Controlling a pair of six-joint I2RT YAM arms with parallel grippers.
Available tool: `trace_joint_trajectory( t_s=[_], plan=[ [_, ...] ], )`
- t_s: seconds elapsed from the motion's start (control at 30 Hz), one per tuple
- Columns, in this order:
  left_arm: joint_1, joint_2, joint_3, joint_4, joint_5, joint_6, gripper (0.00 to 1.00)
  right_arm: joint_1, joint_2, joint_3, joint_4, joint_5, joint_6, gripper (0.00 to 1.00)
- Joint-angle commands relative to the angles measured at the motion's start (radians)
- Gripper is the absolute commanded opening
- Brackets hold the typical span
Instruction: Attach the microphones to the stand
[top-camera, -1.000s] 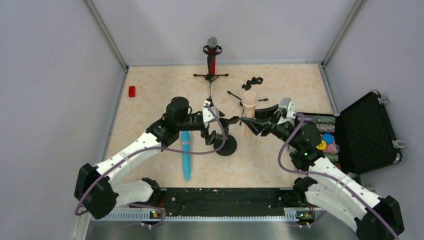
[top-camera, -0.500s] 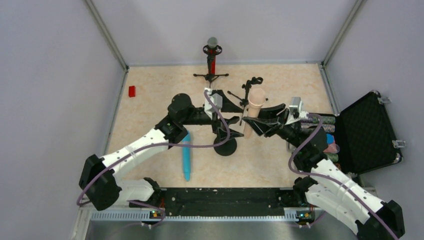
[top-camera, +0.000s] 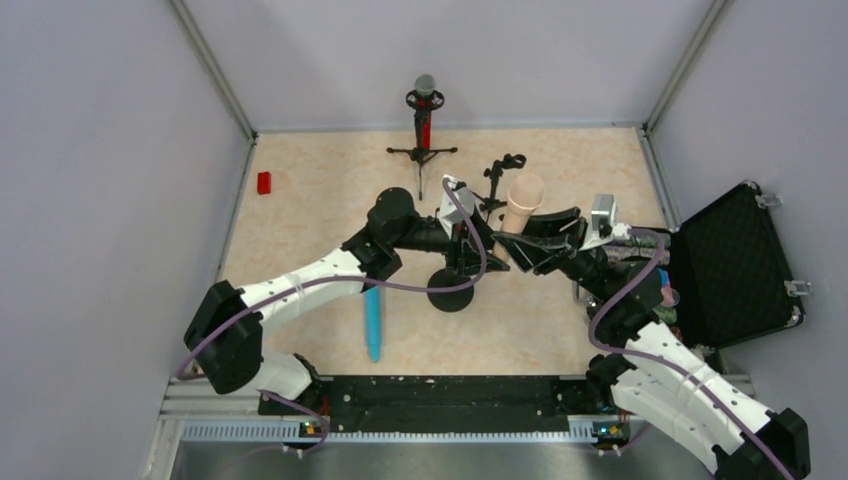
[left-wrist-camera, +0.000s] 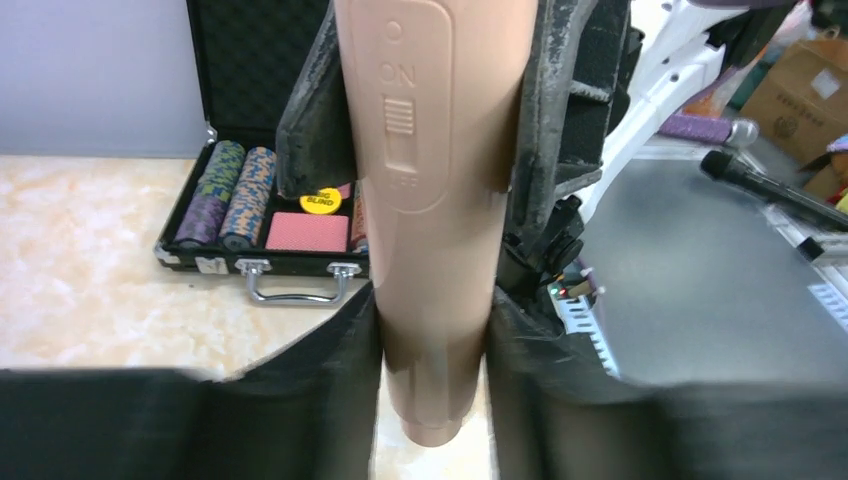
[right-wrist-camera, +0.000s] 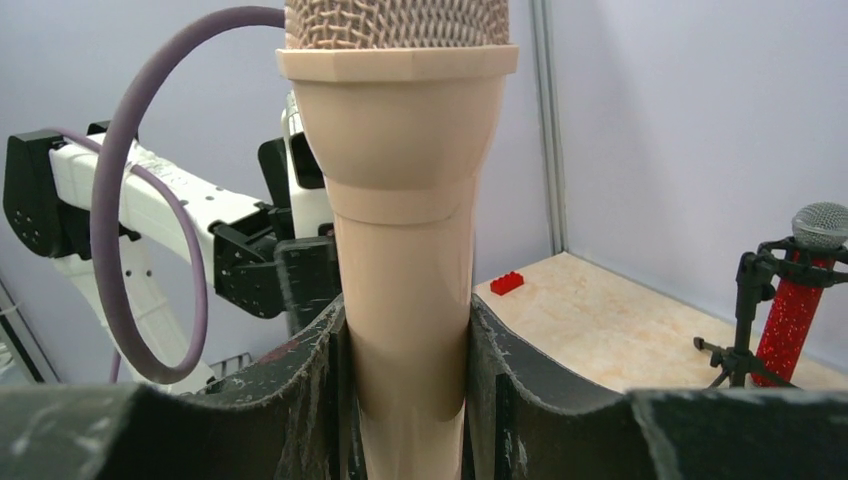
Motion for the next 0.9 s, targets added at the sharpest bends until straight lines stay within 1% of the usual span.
trace_joint_trajectory(
  t_s=[0.0, 0.03, 0.07, 0.1, 0.13, 0.17, 0.23, 0.3, 0.37, 0.4, 0.47, 0.57, 0.7, 0.77, 0.87],
  plan=[
    [-0.003, -0.001, 0.033, 0.06, -0.016, -0.005, 0.26, 0.01, -0.012, 0.048, -0.005, 0.043, 0.025, 0.0],
    [-0.003, -0.003, 0.032, 0.054, -0.023, 0.001, 0.05, 0.01, -0.014, 0.052, -0.031, 0.053, 0.028, 0.0],
    [-0.004, -0.007, 0.03, 0.044, -0.031, 0.007, 0.0, 0.009, -0.015, 0.06, -0.07, 0.064, 0.029, 0.0],
    [-0.003, -0.011, 0.026, 0.038, -0.037, 0.013, 0.0, 0.01, -0.015, 0.072, -0.114, 0.077, 0.028, 0.0],
    [-0.003, -0.017, 0.023, 0.03, -0.039, 0.021, 0.0, 0.01, -0.016, 0.087, -0.164, 0.086, 0.027, 0.04],
    [-0.003, -0.023, 0.02, 0.021, -0.046, 0.028, 0.0, 0.01, -0.016, 0.104, -0.209, 0.088, 0.017, 0.1],
    [-0.002, -0.04, 0.014, -0.002, -0.062, 0.046, 0.0, 0.009, -0.014, 0.141, -0.308, 0.082, -0.001, 0.38],
    [-0.002, -0.053, 0.01, -0.034, -0.073, 0.065, 0.0, 0.01, -0.012, 0.174, -0.379, 0.073, -0.018, 0.62],
    [0.0, -0.063, 0.01, -0.057, -0.075, 0.079, 0.0, 0.008, -0.011, 0.2, -0.435, 0.069, -0.032, 0.79],
    [-0.001, -0.069, 0.01, -0.066, -0.076, 0.082, 0.0, 0.005, -0.009, 0.212, -0.462, 0.066, -0.036, 0.84],
    [-0.001, -0.079, 0.01, -0.084, -0.077, 0.085, 0.0, -0.011, 0.0, 0.241, -0.511, 0.036, -0.038, 0.89],
    [0.001, -0.098, 0.006, -0.116, -0.084, 0.093, 0.0, -0.052, 0.02, 0.27, -0.544, -0.085, -0.023, 0.92],
    [0.002, -0.12, -0.001, -0.139, -0.091, 0.092, 0.0, -0.093, 0.06, 0.301, -0.557, -0.236, -0.01, 0.93],
    [0.003, -0.127, -0.006, -0.14, -0.091, 0.085, 0.0, -0.098, 0.07, 0.305, -0.55, -0.268, -0.004, 0.93],
    [0.003, -0.129, -0.004, -0.162, -0.085, 0.077, 0.0, -0.103, 0.072, 0.291, -0.497, -0.293, 0.03, 0.92]
  ],
)
